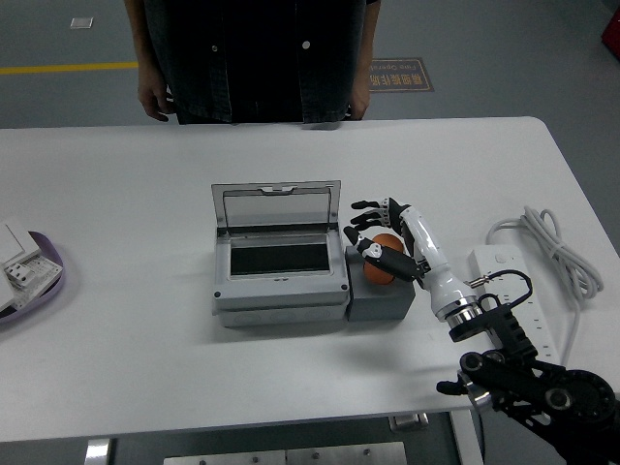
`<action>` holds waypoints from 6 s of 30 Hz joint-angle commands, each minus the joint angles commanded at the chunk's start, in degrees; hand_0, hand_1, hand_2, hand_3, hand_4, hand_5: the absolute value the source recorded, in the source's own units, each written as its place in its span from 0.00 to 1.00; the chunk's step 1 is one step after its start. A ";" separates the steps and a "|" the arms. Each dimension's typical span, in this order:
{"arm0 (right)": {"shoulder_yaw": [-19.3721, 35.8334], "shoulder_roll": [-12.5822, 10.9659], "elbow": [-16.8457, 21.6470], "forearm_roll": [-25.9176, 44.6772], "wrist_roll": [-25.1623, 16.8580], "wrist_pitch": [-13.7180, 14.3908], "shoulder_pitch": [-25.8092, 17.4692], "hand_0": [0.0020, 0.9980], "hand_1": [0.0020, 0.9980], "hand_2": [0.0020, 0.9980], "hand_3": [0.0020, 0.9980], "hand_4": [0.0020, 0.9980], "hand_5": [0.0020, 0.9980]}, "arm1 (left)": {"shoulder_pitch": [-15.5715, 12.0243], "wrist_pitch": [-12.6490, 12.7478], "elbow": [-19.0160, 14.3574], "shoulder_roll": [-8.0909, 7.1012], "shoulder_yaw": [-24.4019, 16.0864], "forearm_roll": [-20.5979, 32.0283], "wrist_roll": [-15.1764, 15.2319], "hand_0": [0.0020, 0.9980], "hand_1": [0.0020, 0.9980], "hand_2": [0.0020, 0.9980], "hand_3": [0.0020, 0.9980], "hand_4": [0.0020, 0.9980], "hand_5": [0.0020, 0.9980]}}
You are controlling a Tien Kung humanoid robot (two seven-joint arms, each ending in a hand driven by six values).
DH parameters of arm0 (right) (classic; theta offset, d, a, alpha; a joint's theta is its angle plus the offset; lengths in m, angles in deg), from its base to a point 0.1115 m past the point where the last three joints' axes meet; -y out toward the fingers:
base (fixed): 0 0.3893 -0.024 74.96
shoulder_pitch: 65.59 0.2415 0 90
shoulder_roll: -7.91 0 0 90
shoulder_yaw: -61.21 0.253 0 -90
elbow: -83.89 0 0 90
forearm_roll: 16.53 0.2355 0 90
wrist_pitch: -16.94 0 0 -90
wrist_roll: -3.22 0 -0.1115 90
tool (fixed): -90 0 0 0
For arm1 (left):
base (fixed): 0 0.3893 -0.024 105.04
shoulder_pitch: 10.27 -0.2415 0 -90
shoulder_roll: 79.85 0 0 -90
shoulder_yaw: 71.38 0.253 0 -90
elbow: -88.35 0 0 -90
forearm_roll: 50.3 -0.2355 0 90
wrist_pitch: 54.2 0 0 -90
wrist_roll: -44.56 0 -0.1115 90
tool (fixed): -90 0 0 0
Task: Pick up the cylinder from the cube,place it in the box,flap close box
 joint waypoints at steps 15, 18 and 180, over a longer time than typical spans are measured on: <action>-0.32 -0.36 -1.05 0.89 -0.16 -0.37 -0.06 0.72 0.51 0.54 0.64 0.86 0.42 | -0.05 0.03 0.02 0.05 -0.19 -0.36 -0.08 0.52 0.55 0.56 0.59 0.70 0.24; -0.39 -0.34 -1.28 1.07 -0.24 -0.44 -0.02 0.72 0.51 0.54 0.64 0.86 0.42 | -0.03 0.05 0.02 0.05 -0.15 -0.37 -0.06 0.52 0.55 0.56 0.59 0.70 0.24; -16.33 15.35 -2.76 -57.38 53.23 -12.35 22.89 0.36 0.51 0.56 0.57 0.41 0.00 | -0.20 -0.81 -0.16 -0.76 -4.36 -6.66 -1.86 0.51 0.56 0.57 0.60 0.70 0.32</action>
